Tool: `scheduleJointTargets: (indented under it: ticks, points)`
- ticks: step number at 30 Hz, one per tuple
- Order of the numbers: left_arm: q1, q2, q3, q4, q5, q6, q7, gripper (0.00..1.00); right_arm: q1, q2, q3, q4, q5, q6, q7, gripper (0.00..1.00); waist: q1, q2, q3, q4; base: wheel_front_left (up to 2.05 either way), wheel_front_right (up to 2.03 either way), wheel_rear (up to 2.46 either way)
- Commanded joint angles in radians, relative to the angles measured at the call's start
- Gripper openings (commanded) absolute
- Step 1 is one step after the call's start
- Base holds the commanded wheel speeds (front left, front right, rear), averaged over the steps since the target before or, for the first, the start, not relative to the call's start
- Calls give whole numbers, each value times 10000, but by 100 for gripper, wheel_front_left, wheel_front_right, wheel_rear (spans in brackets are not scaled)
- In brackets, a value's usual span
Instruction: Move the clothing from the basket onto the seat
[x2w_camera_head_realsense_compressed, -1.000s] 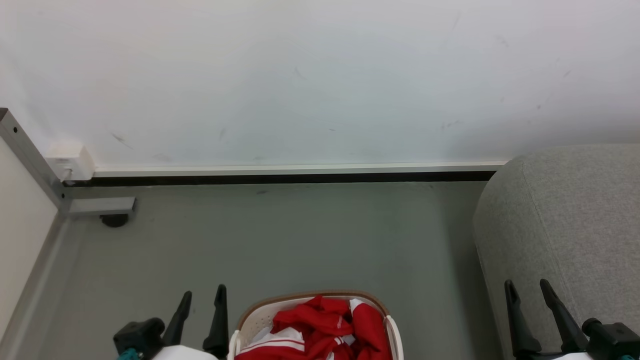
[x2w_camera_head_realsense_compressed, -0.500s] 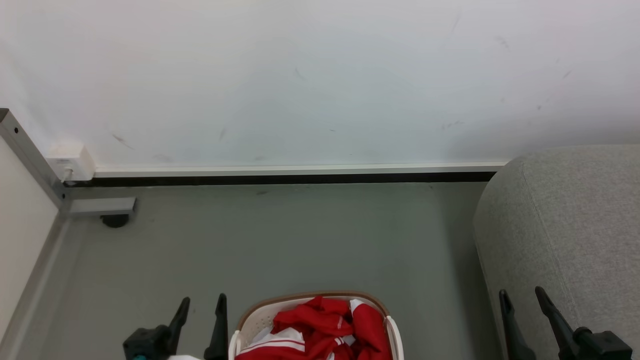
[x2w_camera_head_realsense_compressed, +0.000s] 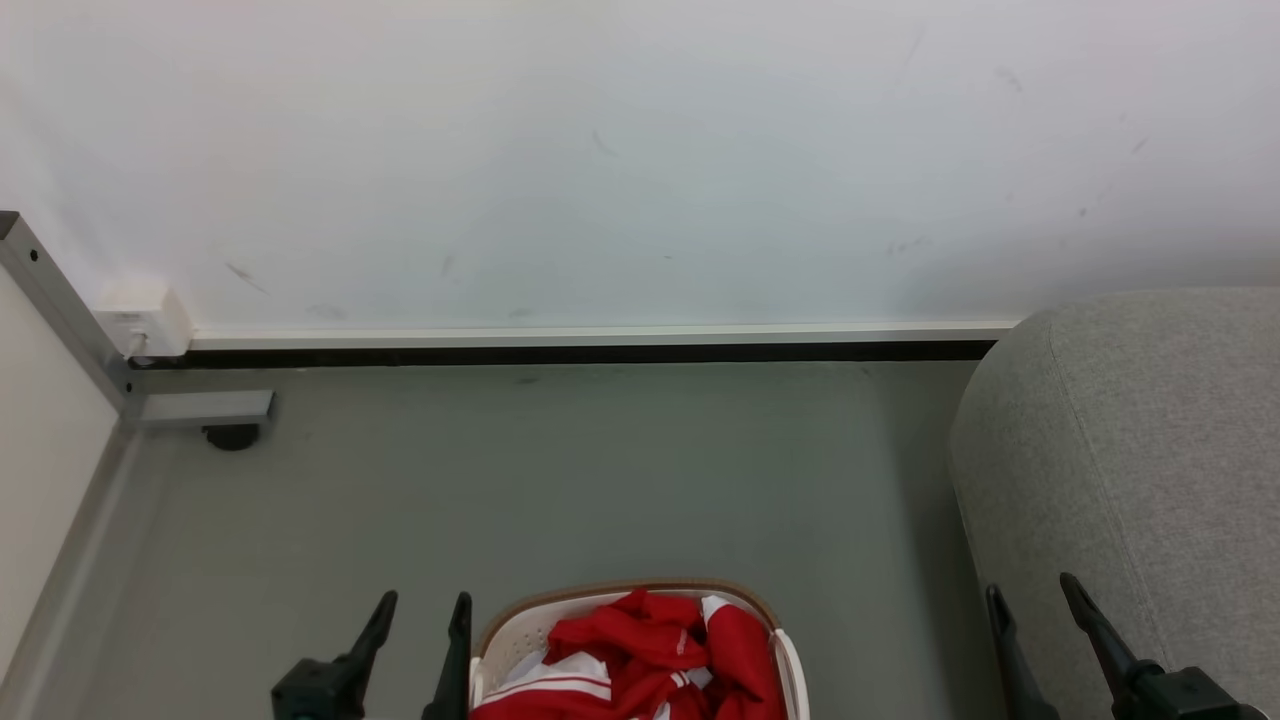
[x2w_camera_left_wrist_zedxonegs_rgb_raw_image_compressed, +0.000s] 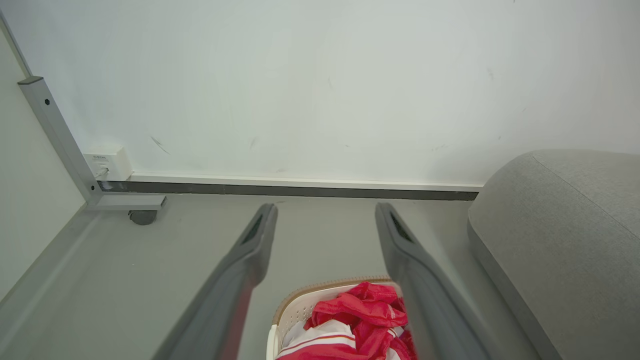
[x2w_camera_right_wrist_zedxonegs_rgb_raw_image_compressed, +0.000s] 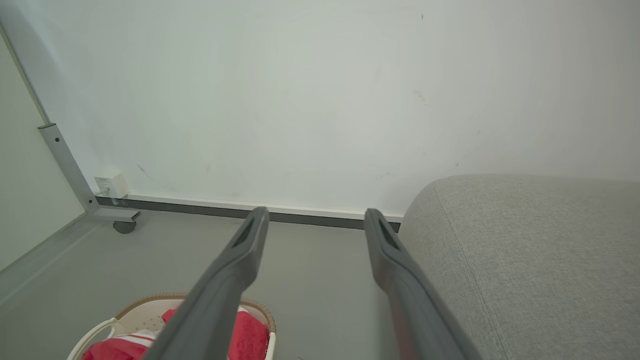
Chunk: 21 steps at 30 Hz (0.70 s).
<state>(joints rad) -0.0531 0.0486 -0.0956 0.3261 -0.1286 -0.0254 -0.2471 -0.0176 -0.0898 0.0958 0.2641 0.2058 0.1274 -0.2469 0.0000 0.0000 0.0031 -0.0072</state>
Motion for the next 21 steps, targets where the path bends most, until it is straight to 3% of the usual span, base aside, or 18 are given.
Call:
scheduleJointTargets:
  ticks: [1,9,21]
  points:
    - [102,58,11,29,279,16,-75,100,52,-47,39,19,-281,55,-78,100,0,0,-2,-11,0,0,0]
    - [140,51,-30,51,695,36,-205,100,101,-47,99,-57,-721,57,-207,100,0,0,33,-81,0,0,0]
    - [-104,42,-25,188,657,-94,-178,100,-197,49,131,-196,-315,48,-192,100,0,0,335,-467,0,0,0]
